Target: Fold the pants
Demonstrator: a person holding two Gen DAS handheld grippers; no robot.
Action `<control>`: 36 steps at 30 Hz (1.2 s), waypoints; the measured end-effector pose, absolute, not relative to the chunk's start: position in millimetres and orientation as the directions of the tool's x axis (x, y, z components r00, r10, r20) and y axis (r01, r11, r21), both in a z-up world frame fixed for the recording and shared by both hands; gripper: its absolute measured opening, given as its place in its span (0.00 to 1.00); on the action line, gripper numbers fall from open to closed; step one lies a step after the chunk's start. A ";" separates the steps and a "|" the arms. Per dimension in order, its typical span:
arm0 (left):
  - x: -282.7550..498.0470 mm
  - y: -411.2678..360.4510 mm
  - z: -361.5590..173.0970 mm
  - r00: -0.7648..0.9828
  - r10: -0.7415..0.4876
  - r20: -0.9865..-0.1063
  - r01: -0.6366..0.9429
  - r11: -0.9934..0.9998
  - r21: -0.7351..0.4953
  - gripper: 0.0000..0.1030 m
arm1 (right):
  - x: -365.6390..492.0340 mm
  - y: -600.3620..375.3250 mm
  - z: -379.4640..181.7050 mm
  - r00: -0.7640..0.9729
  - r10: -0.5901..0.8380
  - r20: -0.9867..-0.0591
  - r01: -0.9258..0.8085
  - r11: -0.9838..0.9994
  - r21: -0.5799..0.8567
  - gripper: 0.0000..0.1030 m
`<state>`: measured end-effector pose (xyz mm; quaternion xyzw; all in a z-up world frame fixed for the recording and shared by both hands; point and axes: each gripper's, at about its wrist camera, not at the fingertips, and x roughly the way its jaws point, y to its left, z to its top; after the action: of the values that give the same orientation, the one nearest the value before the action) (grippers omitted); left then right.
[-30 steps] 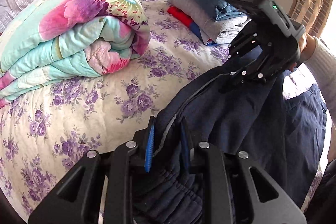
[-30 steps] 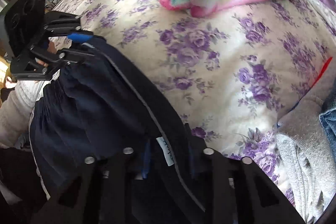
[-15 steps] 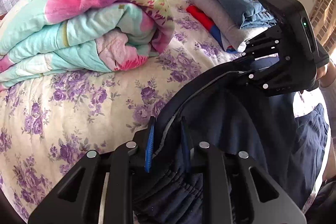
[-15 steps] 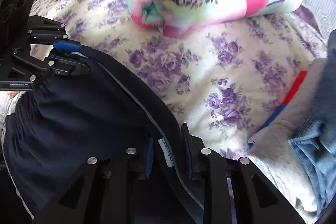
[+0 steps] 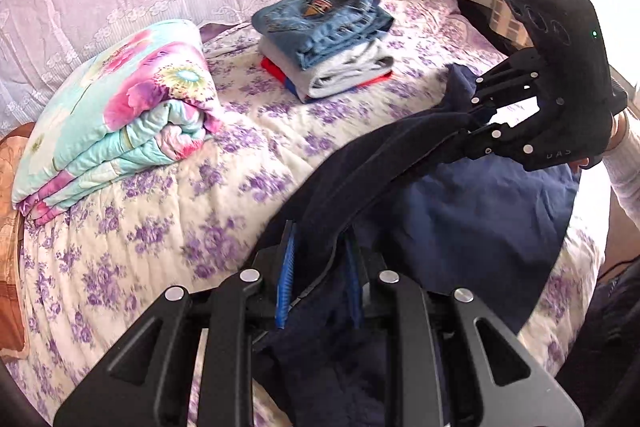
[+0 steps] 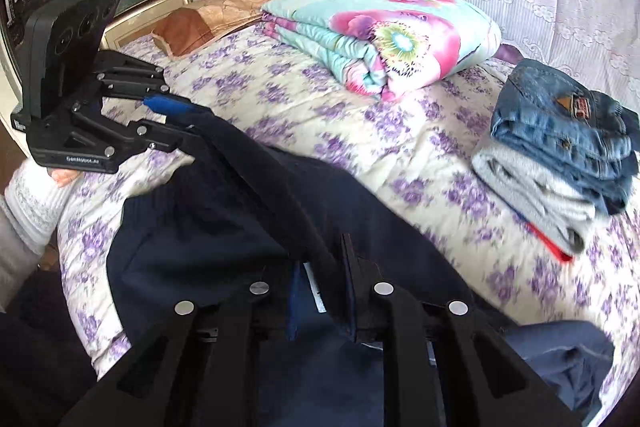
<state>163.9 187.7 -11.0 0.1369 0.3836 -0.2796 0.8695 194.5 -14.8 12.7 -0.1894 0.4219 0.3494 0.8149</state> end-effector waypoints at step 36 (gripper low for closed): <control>71.2 172.8 -47.4 0.493 -0.405 -0.770 0.306 0.909 -0.282 0.67 | 56.8 -13.8 -83.1 0.294 0.389 -0.873 -0.638 0.760 0.124 0.44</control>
<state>71.2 172.8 -47.4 -0.0538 0.4592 -0.2062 0.8624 56.8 -13.8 -83.1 -0.1246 0.4987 0.3233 0.7945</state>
